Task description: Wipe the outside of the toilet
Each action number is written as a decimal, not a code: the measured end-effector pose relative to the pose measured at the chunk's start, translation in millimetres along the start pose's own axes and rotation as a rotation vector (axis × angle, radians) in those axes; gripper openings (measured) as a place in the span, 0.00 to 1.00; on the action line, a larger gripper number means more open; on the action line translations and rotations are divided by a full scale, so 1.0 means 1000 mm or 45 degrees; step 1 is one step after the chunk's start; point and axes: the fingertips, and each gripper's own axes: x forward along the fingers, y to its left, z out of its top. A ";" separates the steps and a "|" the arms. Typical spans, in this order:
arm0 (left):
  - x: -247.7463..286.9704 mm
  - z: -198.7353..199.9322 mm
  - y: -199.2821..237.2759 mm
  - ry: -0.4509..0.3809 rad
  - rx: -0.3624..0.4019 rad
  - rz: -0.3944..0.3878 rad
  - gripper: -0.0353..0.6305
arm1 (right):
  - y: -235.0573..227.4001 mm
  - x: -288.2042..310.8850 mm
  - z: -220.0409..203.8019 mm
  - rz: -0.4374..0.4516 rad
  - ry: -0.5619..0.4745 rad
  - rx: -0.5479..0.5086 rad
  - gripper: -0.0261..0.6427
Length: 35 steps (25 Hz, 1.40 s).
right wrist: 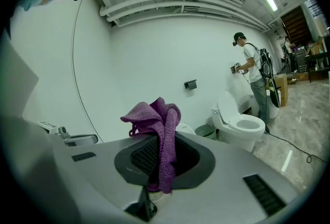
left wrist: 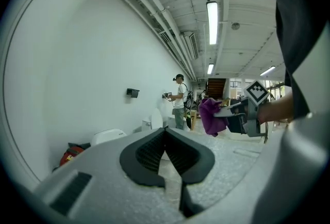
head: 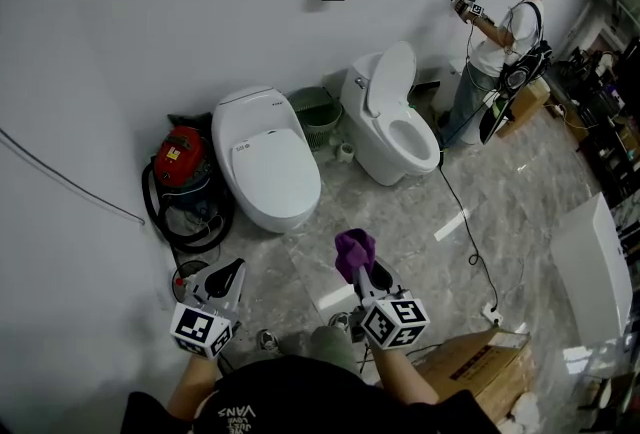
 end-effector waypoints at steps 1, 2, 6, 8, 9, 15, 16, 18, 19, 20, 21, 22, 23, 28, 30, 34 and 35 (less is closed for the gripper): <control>0.003 -0.001 -0.001 0.001 -0.001 0.003 0.05 | -0.003 0.003 0.000 0.003 0.004 -0.002 0.10; 0.007 -0.001 -0.002 0.000 0.002 0.007 0.05 | -0.007 0.007 0.001 0.009 0.008 -0.004 0.10; 0.025 0.002 0.005 -0.015 0.011 0.062 0.05 | -0.023 0.031 0.004 0.057 0.024 -0.019 0.10; 0.034 0.000 0.012 -0.014 0.007 0.109 0.05 | -0.029 0.045 0.005 0.094 0.042 -0.032 0.10; 0.039 -0.002 0.015 -0.011 -0.001 0.136 0.05 | -0.033 0.052 0.005 0.112 0.052 -0.043 0.10; 0.080 -0.016 0.017 0.004 -0.046 0.217 0.06 | -0.063 0.088 0.000 0.195 0.118 -0.077 0.10; 0.088 -0.022 0.018 0.009 -0.052 0.217 0.05 | -0.067 0.096 -0.005 0.205 0.129 -0.074 0.10; 0.105 -0.035 0.021 0.020 -0.064 0.208 0.05 | -0.074 0.111 -0.017 0.219 0.146 -0.069 0.10; 0.115 -0.042 0.023 0.024 -0.069 0.203 0.05 | -0.077 0.120 -0.024 0.222 0.152 -0.067 0.10; 0.124 -0.048 0.025 0.026 -0.073 0.197 0.05 | -0.080 0.128 -0.031 0.222 0.157 -0.063 0.10; 0.133 -0.054 0.027 0.024 -0.074 0.190 0.05 | -0.083 0.137 -0.038 0.220 0.159 -0.059 0.10; 0.141 -0.060 0.030 0.021 -0.074 0.186 0.05 | -0.086 0.145 -0.044 0.218 0.155 -0.054 0.10; 0.148 -0.066 0.032 0.018 -0.077 0.187 0.05 | -0.089 0.152 -0.051 0.219 0.149 -0.052 0.10; 0.171 -0.112 0.042 0.041 -0.109 0.201 0.05 | -0.099 0.178 -0.099 0.253 0.162 -0.030 0.10; 0.179 -0.134 0.049 0.052 -0.116 0.214 0.05 | -0.104 0.190 -0.119 0.256 0.164 -0.026 0.10; 0.189 -0.181 0.063 0.075 -0.128 0.233 0.05 | -0.112 0.212 -0.168 0.257 0.182 -0.010 0.10; 0.191 -0.194 0.065 0.083 -0.134 0.233 0.05 | -0.114 0.218 -0.182 0.255 0.189 -0.008 0.10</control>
